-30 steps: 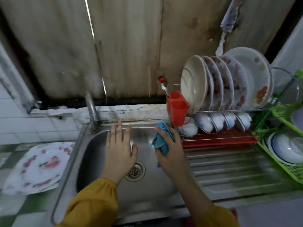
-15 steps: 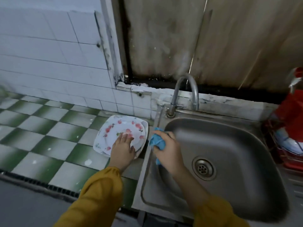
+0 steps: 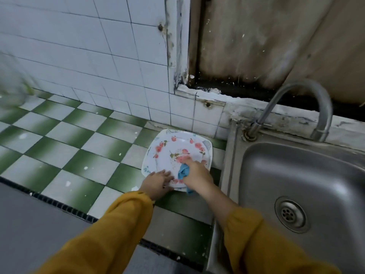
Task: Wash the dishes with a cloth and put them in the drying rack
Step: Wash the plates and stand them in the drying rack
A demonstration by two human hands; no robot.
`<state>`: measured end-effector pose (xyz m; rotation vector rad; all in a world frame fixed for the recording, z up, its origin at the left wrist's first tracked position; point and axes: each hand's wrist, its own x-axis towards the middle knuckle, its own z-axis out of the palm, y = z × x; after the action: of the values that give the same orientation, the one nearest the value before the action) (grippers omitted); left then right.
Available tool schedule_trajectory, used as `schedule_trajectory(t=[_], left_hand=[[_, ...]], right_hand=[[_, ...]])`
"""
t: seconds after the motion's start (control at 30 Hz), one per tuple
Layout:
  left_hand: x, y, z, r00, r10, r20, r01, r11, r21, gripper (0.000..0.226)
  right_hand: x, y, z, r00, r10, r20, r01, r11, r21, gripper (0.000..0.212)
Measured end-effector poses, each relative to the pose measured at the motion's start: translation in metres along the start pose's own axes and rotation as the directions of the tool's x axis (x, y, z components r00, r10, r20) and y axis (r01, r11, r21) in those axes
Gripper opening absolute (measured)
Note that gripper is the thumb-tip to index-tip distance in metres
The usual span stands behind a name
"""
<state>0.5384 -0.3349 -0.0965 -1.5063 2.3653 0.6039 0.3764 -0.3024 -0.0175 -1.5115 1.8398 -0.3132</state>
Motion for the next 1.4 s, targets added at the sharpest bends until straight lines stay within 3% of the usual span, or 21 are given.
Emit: schedule_trajectory(t=[0.17, 0.43, 0.53, 0.73, 1.13, 1.4], left_hand=[[0.004, -0.012, 0.007, 0.994, 0.107, -0.022, -0.102, 0.982, 0.157, 0.054], [0.001, -0.011, 0.012, 0.972, 0.235, -0.009, -0.214, 0.9, 0.38, 0.049], [-0.002, -0.014, 0.019, 0.971, 0.237, 0.007, -0.213, 0.857, 0.47, 0.049], [-0.019, -0.012, 0.022, 0.96, 0.279, 0.005, -0.23, 0.78, 0.582, 0.059], [-0.036, -0.01, 0.003, 0.929, 0.349, -0.12, -0.238, 0.815, 0.528, 0.058], [-0.041, -0.02, 0.008, 0.733, 0.599, -0.321, -0.375, 0.751, 0.544, 0.077]], right_hand=[[0.015, -0.005, 0.014, 0.979, 0.114, 0.17, -0.074, 0.972, -0.224, 0.079], [0.024, -0.009, 0.021, 0.896, 0.211, 0.39, -0.042, 0.916, -0.398, 0.048], [0.023, -0.009, 0.024, 0.881, 0.221, 0.419, -0.029, 0.908, -0.418, 0.045], [0.013, -0.003, 0.024, 0.858, 0.239, 0.454, -0.059, 0.925, -0.376, 0.059], [-0.009, -0.009, 0.0, 0.914, 0.134, 0.383, -0.016, 0.955, -0.296, 0.054], [-0.027, -0.011, -0.008, 0.924, 0.112, 0.364, 0.0, 0.956, -0.294, 0.057]])
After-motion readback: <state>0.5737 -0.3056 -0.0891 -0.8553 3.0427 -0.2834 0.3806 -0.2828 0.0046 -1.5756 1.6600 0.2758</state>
